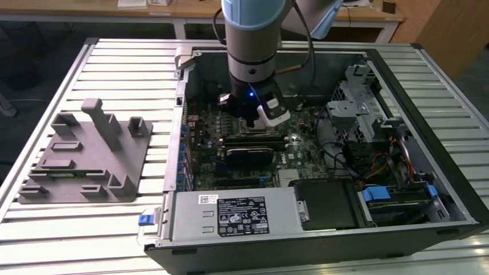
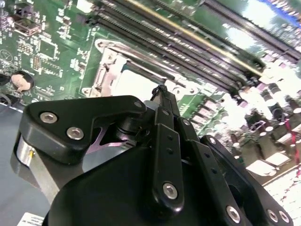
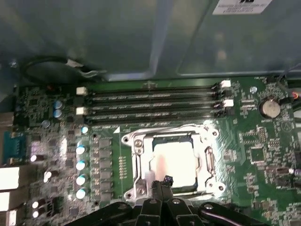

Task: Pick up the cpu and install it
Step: 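Install the second cpu locking lever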

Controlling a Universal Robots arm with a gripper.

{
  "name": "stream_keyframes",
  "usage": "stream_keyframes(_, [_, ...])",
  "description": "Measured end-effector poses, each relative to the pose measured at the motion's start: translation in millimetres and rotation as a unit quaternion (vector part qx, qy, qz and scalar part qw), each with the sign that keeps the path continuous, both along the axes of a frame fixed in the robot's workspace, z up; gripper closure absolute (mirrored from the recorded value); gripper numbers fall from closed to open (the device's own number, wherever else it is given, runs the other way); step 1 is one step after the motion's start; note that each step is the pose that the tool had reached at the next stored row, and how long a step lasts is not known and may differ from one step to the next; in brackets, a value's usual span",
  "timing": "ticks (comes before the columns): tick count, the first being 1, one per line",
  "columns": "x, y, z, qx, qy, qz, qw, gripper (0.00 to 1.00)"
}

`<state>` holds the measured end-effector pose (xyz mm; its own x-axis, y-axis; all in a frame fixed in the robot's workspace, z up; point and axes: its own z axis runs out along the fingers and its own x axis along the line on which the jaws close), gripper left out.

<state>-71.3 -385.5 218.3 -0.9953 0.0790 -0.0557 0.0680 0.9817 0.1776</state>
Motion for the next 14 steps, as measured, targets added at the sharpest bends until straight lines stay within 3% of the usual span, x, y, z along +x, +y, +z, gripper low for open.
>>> stream_keyframes(1, [3.4,5.4,0.0,-0.0028,0.0001,0.000,1.0000,0.89])
stream_keyframes(4, [8.7,11.7,0.0,-0.0073,0.0001,0.000,1.0000,0.89])
stream_keyframes(10, [18.4,18.1,0.0,-0.0216,0.0008,0.000,0.9998,0.89])
stream_keyframes(14, [19.0,19.0,0.0,-0.0222,0.0012,0.000,0.9998,0.89])
